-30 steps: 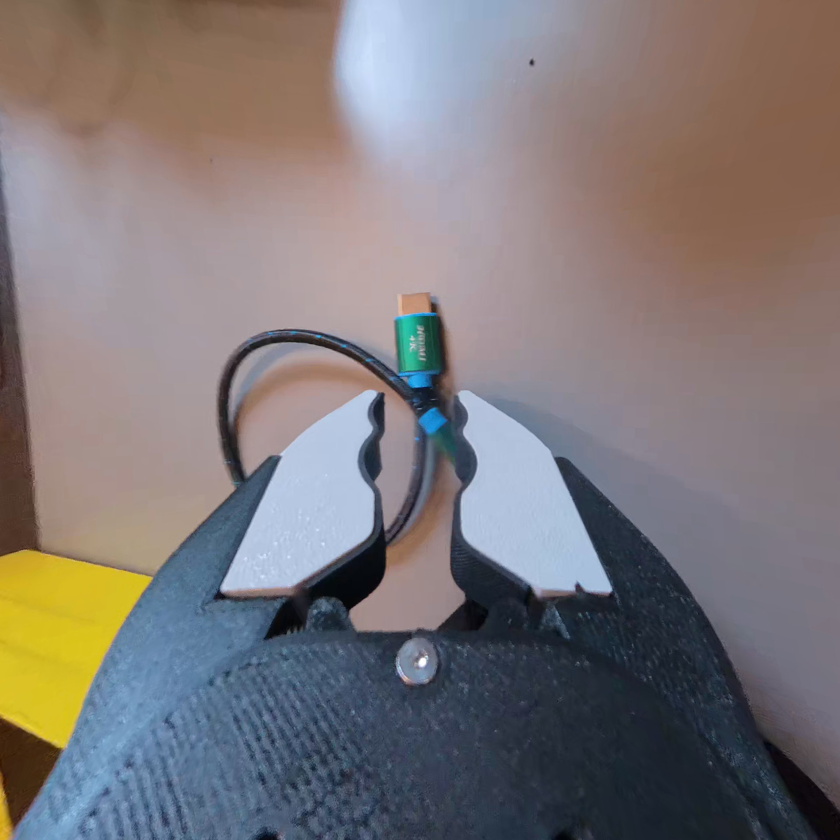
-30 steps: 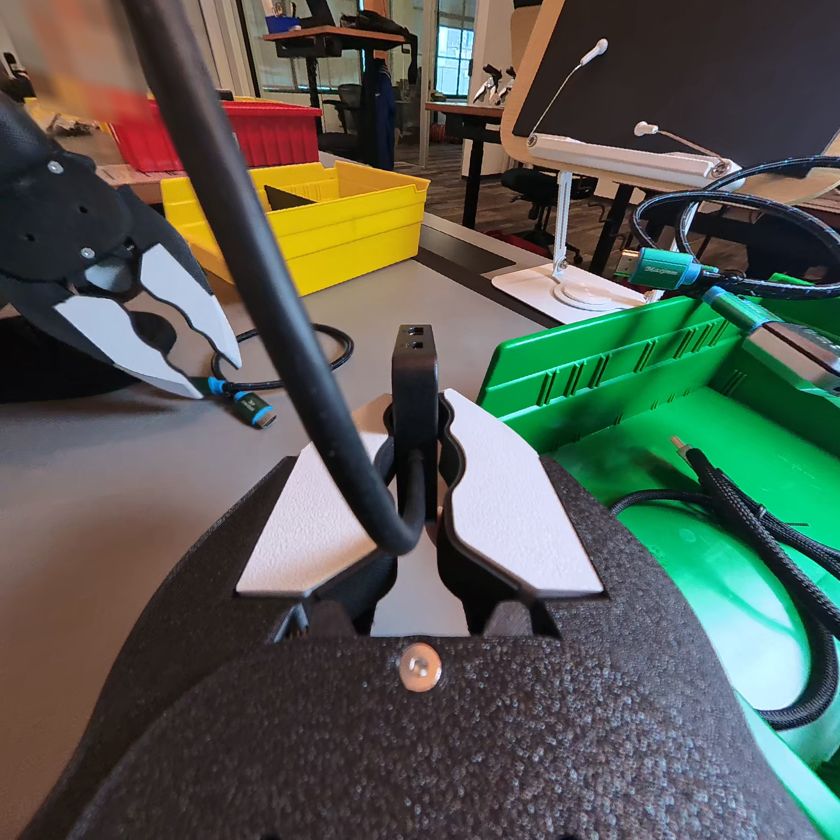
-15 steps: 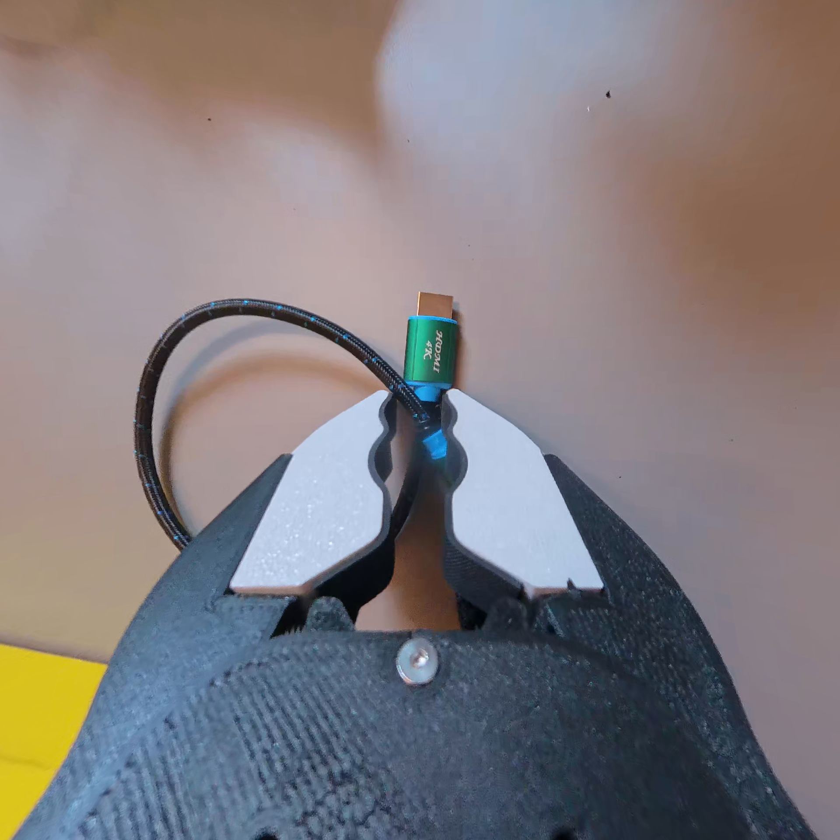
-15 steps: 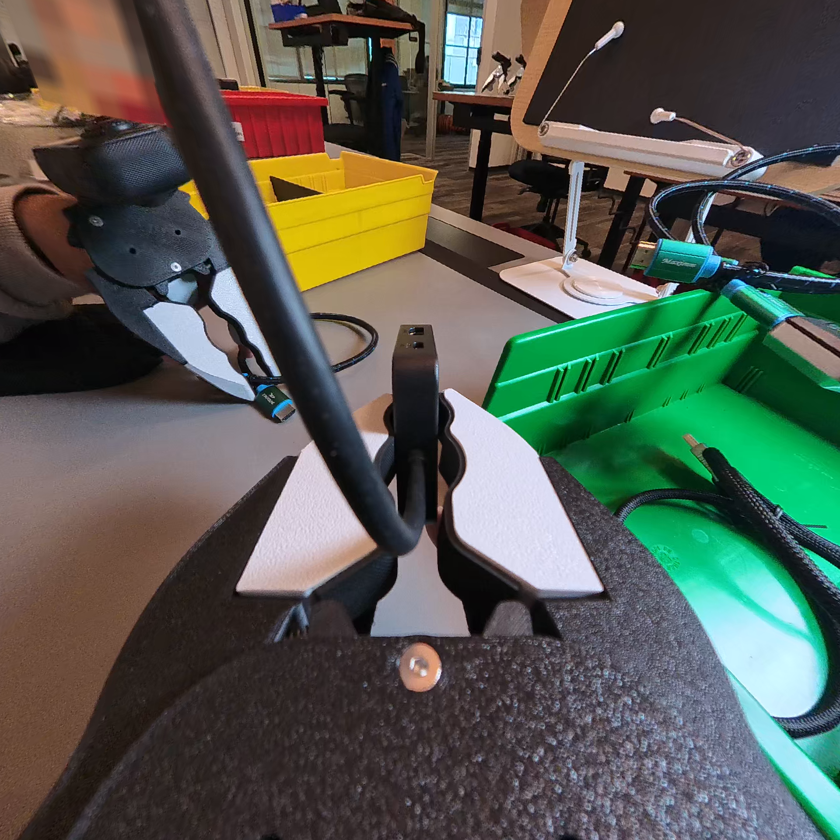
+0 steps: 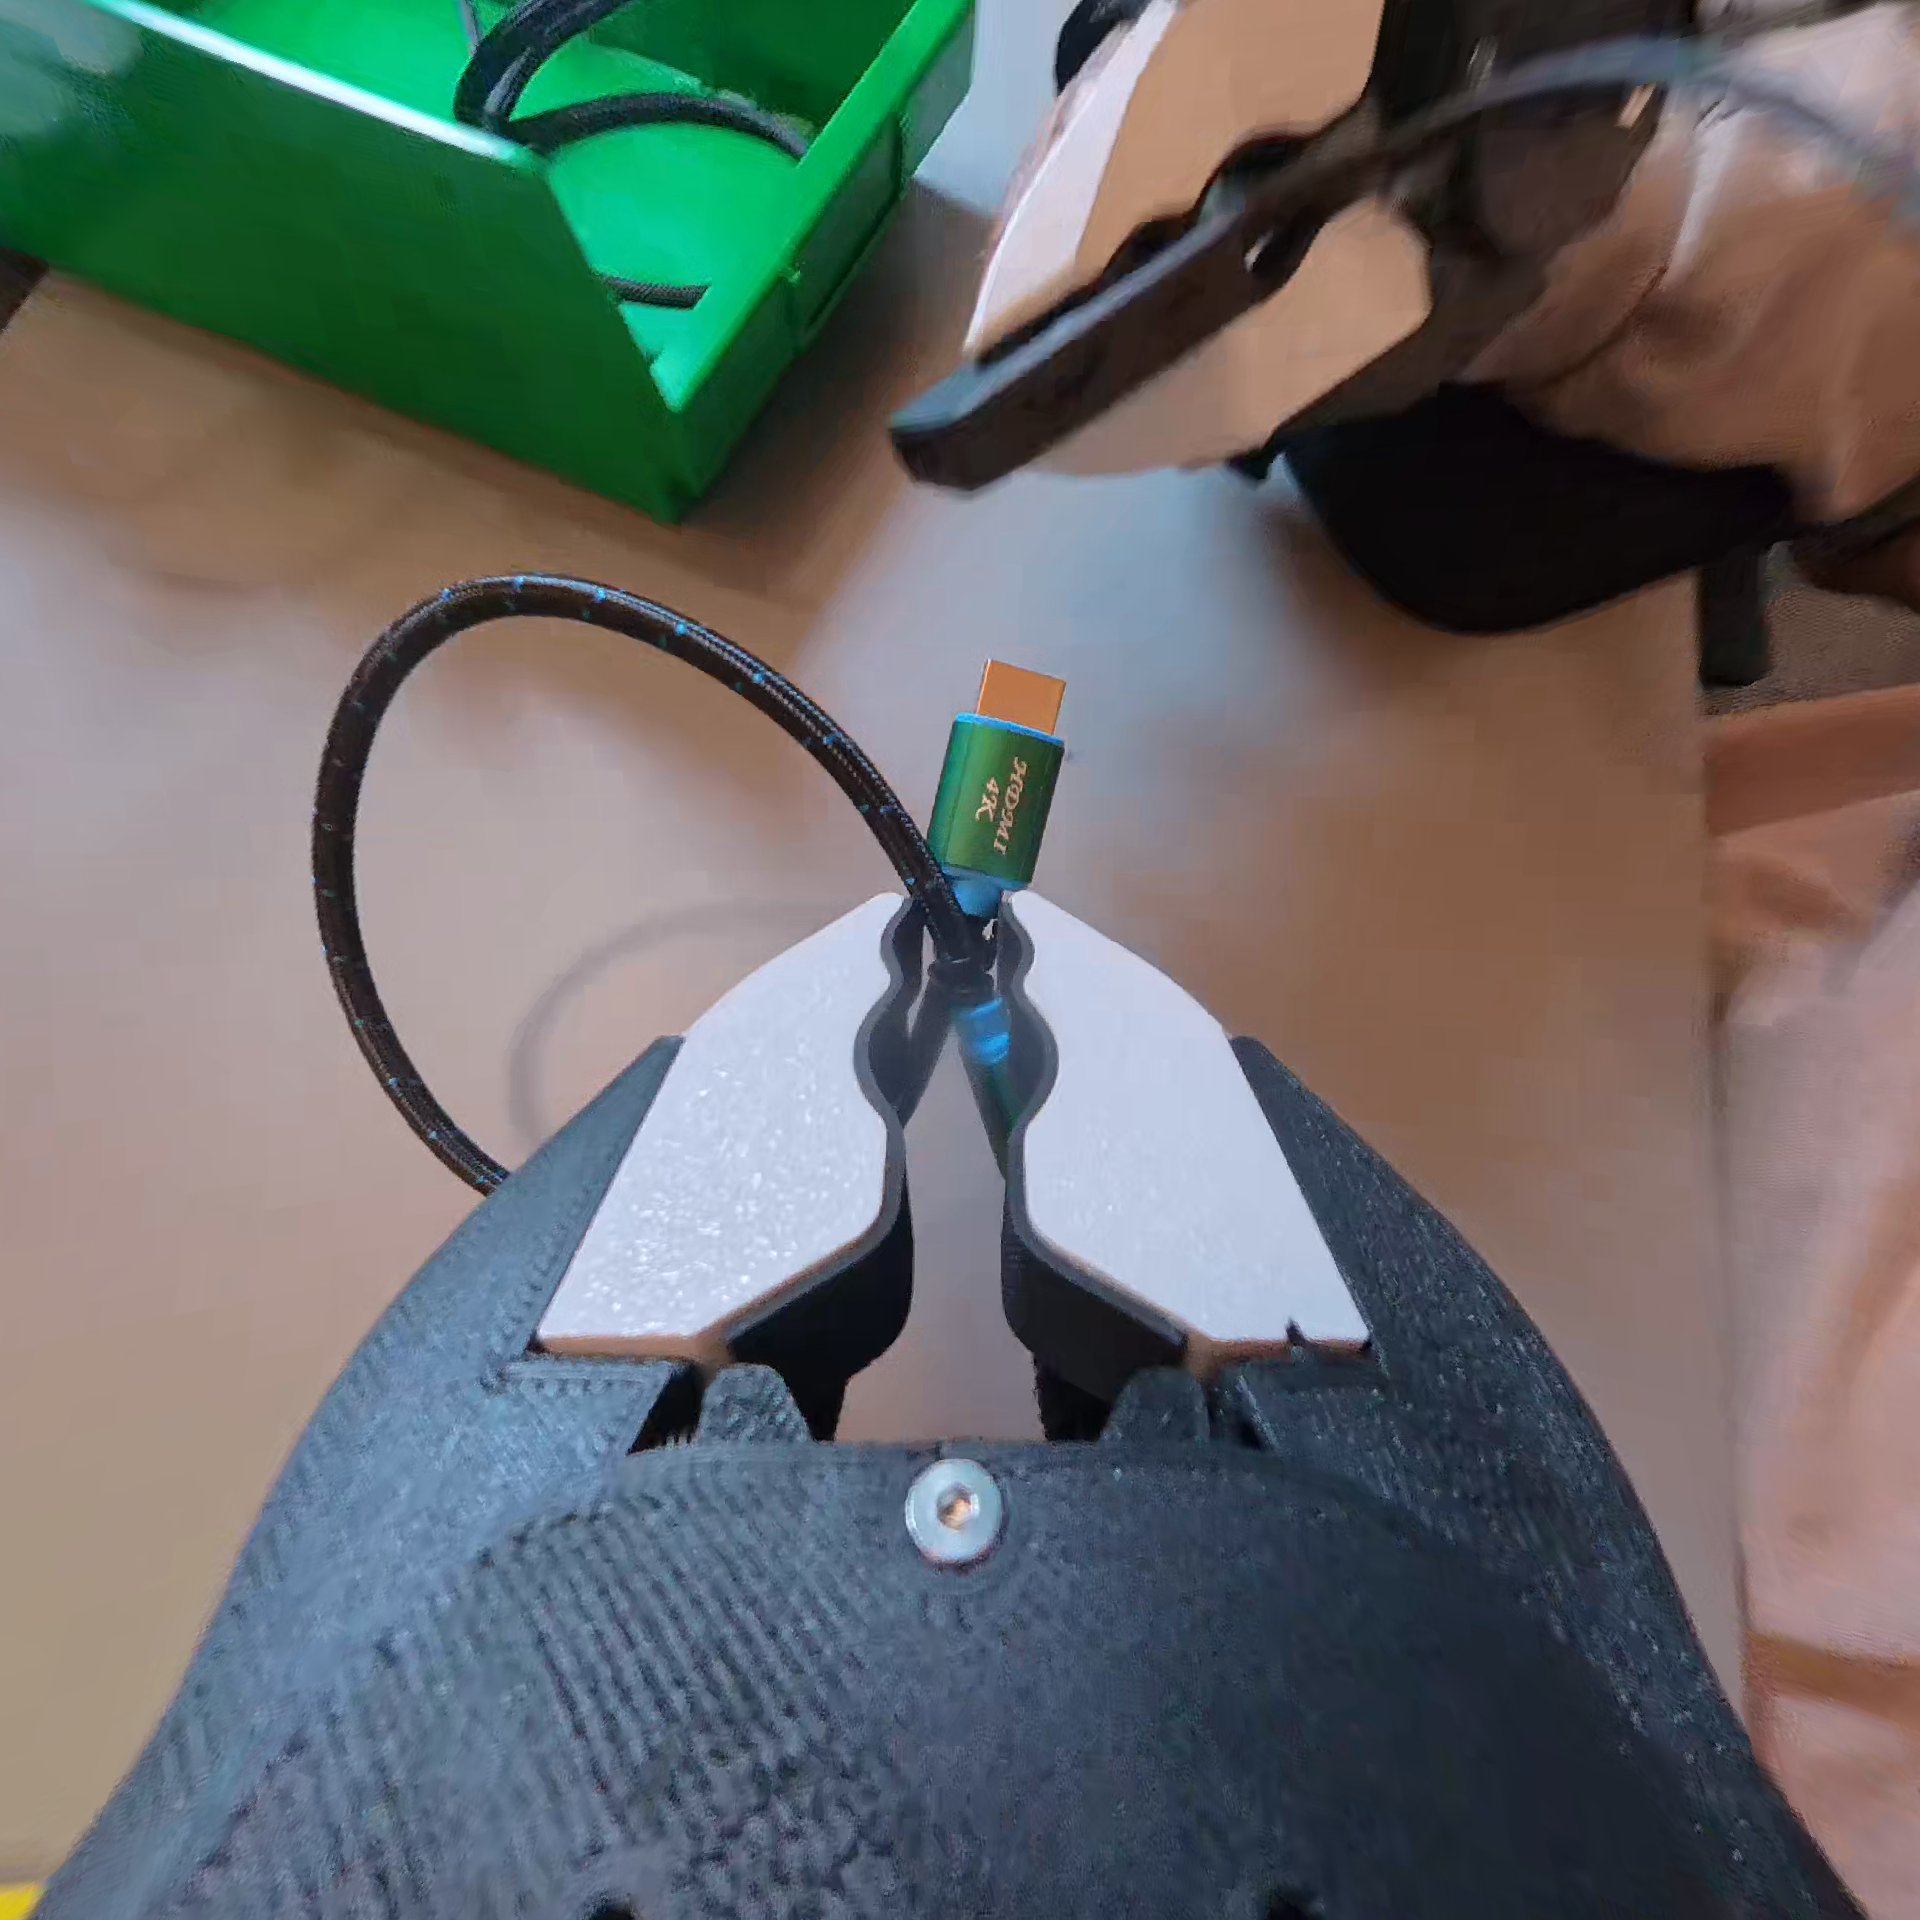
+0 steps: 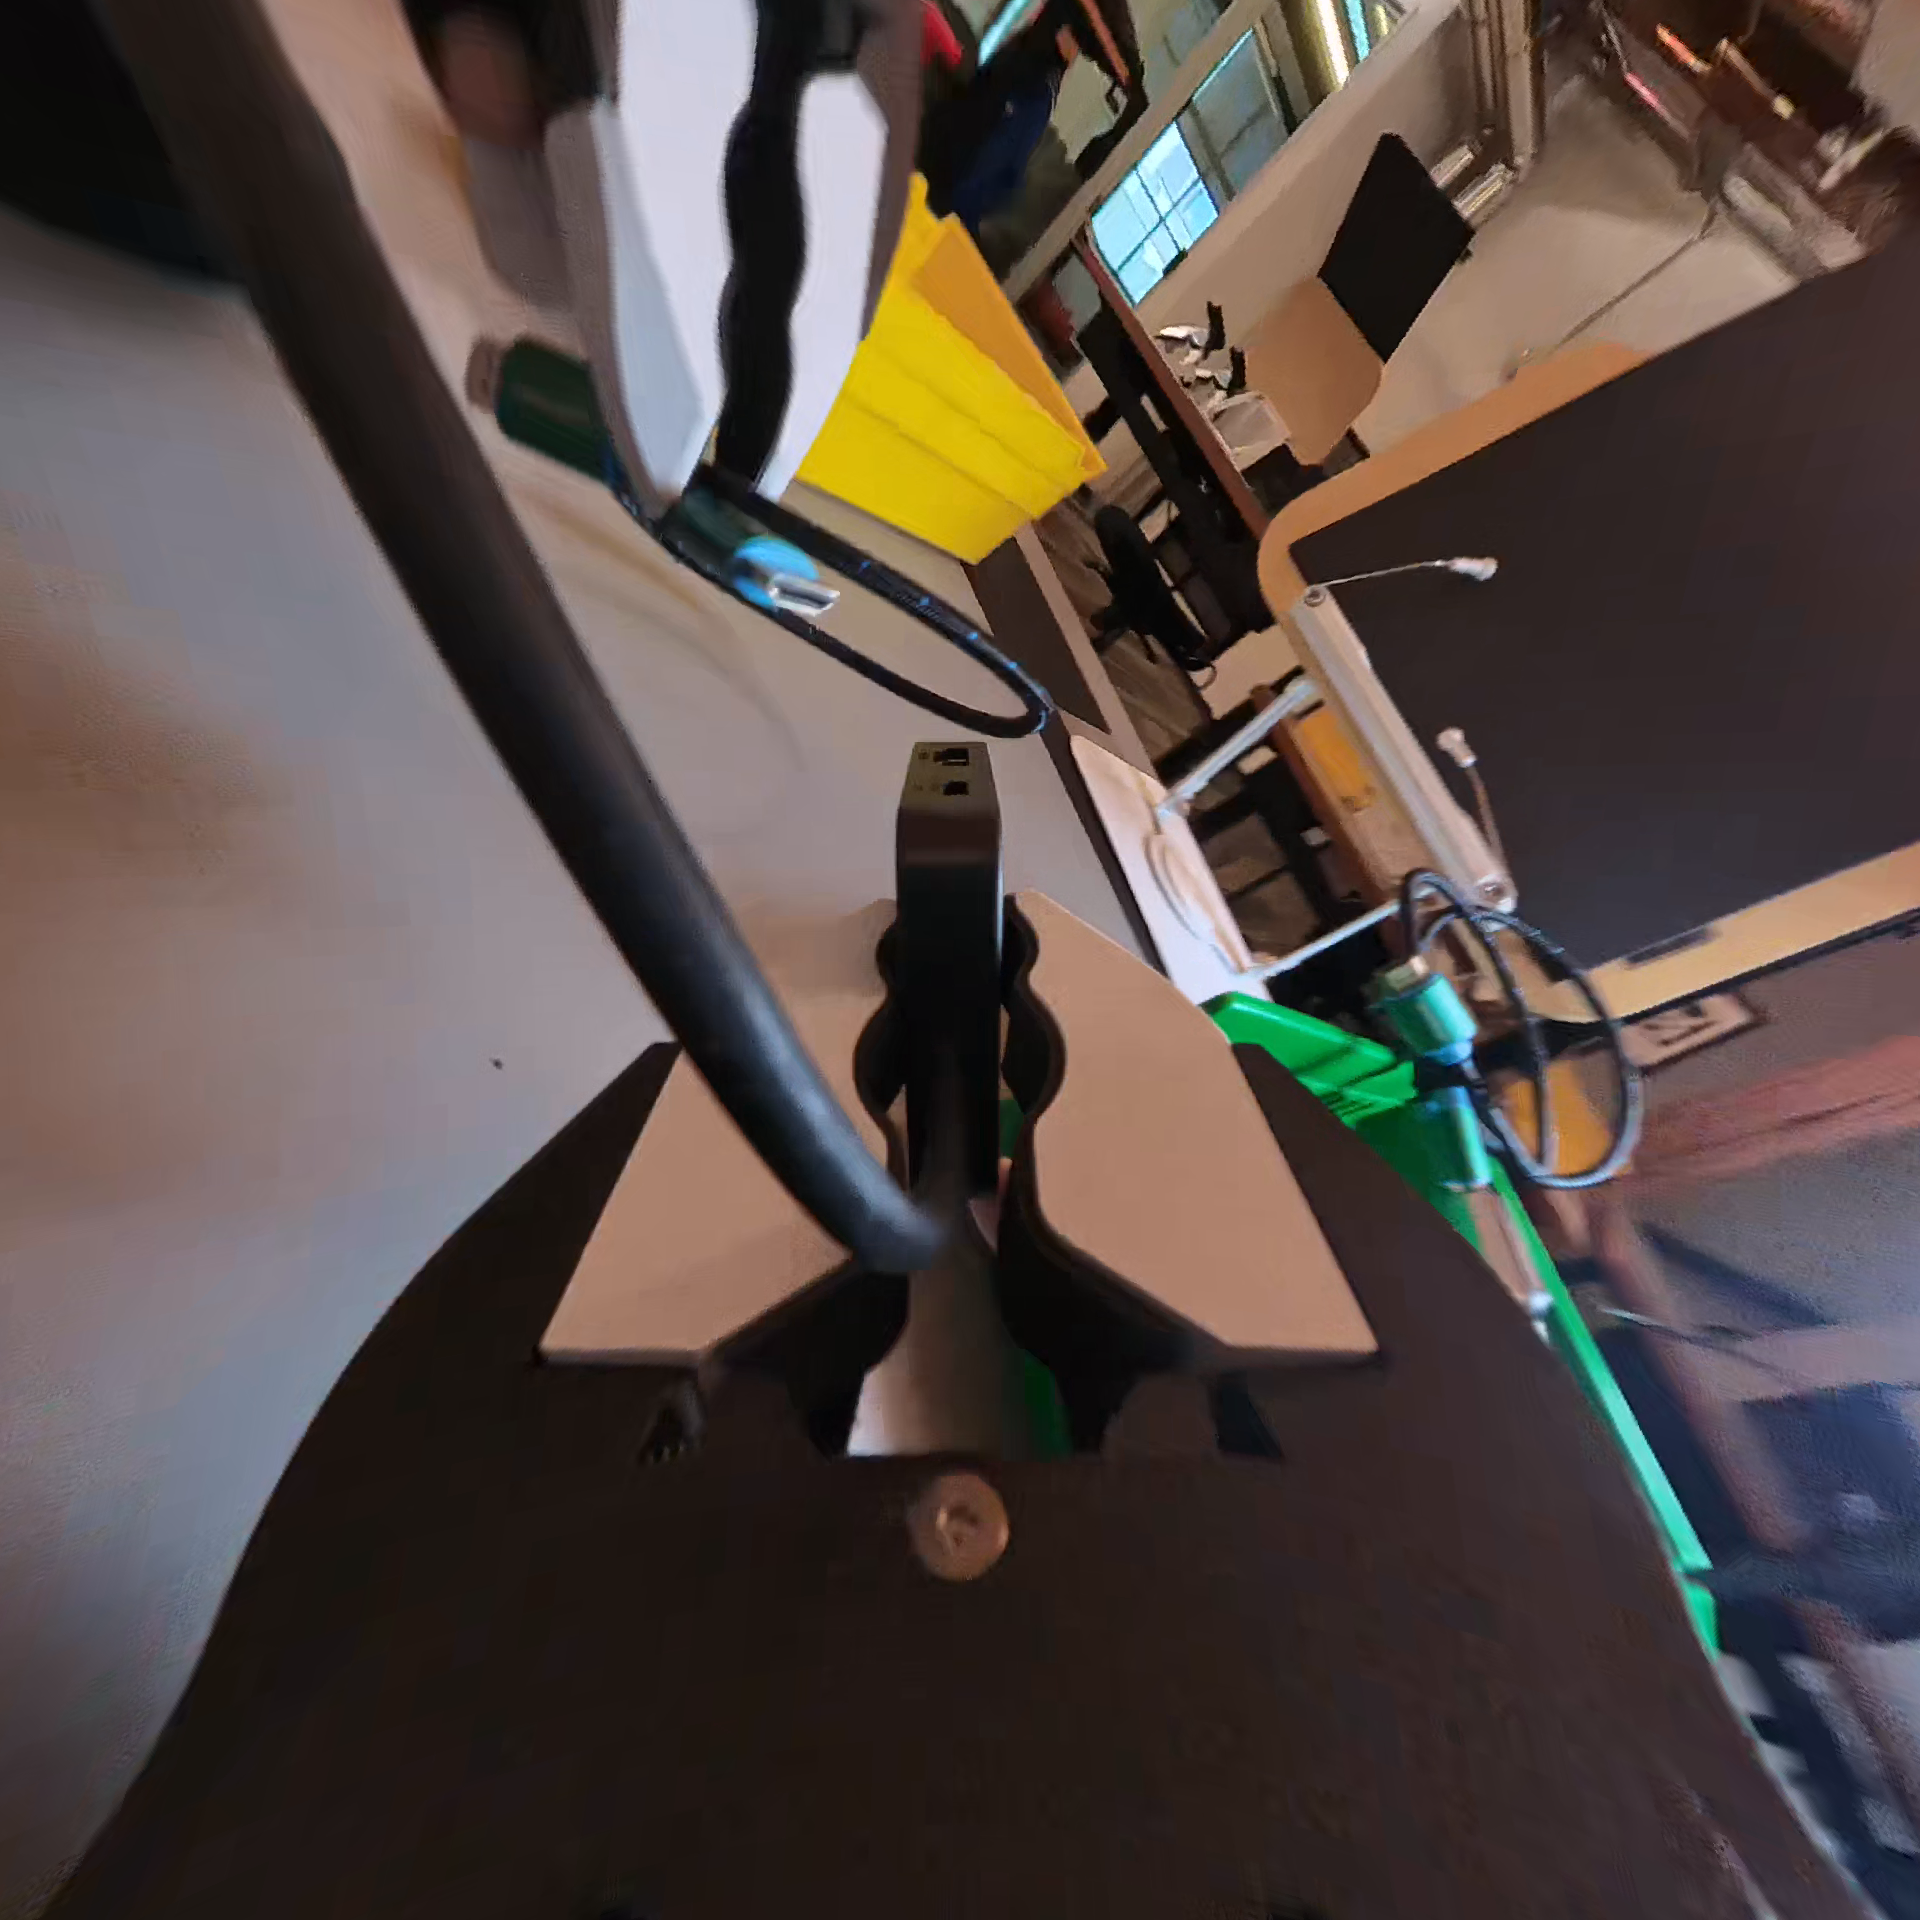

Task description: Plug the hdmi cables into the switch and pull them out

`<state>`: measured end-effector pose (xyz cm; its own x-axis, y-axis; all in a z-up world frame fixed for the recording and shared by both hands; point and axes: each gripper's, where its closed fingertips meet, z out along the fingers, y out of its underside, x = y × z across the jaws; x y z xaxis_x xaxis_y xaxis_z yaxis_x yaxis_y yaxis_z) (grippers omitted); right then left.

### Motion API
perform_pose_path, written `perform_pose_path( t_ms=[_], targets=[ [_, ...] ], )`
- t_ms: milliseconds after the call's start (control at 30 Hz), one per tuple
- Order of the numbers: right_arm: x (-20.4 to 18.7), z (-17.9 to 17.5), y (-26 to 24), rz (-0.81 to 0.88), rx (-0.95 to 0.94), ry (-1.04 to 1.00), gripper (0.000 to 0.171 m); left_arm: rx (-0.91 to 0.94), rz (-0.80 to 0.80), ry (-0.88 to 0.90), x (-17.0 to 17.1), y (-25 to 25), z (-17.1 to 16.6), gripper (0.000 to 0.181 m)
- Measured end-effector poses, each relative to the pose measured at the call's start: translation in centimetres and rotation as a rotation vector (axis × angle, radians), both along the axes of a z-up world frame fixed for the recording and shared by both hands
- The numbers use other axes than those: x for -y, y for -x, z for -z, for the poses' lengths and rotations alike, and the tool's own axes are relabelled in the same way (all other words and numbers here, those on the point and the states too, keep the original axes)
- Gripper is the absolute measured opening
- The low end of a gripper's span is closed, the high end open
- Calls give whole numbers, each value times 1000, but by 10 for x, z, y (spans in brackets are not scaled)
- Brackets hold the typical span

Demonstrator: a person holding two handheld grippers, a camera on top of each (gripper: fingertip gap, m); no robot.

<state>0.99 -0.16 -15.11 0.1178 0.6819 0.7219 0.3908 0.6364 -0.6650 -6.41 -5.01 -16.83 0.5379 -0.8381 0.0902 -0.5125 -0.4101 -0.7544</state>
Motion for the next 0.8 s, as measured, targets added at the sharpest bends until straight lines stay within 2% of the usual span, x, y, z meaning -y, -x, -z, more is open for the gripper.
perform_pose_path(
  t_ms=[133, 300, 533, 800],
  targets=[
    [-10, 12, 3, 127, 155, -291, 15, -4, -5, 51, -5, -12, 3, 14],
    [-18, 25, 10, 213, 292, -508, 15, -46, -48, 155, -22, -19, 19, 14],
    [-31, 36, 10, 317, 397, -575, 14, -154, -86, 242, -39, -16, 32, 13],
    [-31, 27, 8, 336, 388, -627, 14, 55, -106, 415, -43, -19, 19, 12]
  ],
)
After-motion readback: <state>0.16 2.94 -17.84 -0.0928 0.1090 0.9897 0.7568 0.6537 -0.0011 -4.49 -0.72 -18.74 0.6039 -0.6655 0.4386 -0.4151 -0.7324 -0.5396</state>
